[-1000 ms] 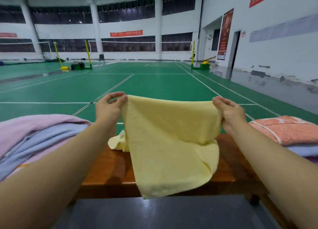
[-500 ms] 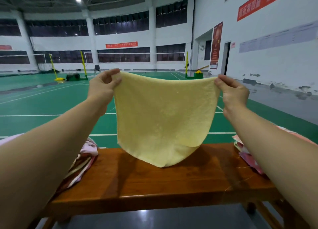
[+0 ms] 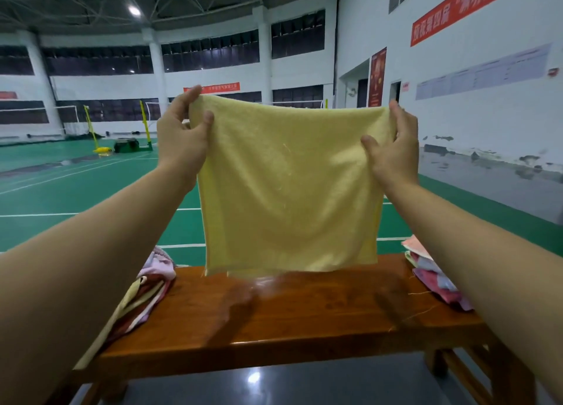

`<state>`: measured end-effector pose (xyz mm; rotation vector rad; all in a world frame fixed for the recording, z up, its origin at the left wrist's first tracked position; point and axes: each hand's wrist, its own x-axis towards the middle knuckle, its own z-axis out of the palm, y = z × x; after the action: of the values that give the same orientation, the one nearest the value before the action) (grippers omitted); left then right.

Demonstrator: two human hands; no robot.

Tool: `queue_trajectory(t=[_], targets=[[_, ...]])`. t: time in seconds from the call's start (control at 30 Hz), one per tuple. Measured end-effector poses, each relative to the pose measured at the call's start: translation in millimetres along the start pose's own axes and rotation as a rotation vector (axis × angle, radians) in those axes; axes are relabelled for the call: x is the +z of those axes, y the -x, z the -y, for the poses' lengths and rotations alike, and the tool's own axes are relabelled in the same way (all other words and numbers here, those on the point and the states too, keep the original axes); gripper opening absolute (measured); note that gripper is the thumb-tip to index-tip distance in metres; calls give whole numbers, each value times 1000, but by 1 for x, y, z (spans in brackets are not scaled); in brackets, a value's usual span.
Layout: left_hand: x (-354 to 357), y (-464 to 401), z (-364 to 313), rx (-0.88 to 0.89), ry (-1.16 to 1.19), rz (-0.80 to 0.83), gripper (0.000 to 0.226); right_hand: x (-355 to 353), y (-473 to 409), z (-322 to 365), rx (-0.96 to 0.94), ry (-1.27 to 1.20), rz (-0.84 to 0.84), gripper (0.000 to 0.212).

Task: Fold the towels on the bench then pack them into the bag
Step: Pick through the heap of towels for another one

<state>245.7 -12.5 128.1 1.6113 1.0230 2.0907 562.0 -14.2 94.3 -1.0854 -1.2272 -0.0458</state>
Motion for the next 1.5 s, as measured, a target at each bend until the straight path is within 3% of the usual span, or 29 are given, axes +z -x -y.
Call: queue_trajectory(t=[0.13,0.2,0.33,0.47,0.67,0.8,0.97,1.13,1.23,1.37,1.5], targets=[[-1,5,-13,141,-175,-10,44,-2,1,6,-51,20,27,60],[-1,8,-6,115,-289,21,45,1,3,0,-7,58,71,59],[0,24,43,-107,-536,154,47,17,18,-33,107,258,277,64],[-1,61,117,-343,-687,402,51,42,58,-90,180,462,535,69],[-4,117,204,-502,-798,604,52,71,128,-176,286,584,826,79],[-2,125,235,-528,-895,618,55,81,140,-202,251,705,770,67],[9,133,247,-419,-1243,729,51,86,132,-206,134,864,799,55],[8,133,259,-415,-1292,723,58,81,127,-210,90,887,672,46],[11,130,254,-376,-1259,634,55,79,128,-203,62,886,585,41],[12,131,243,-396,-1137,567,63,77,132,-194,180,849,572,39],[-6,126,233,-465,-1094,546,79,71,127,-181,414,823,709,63]])
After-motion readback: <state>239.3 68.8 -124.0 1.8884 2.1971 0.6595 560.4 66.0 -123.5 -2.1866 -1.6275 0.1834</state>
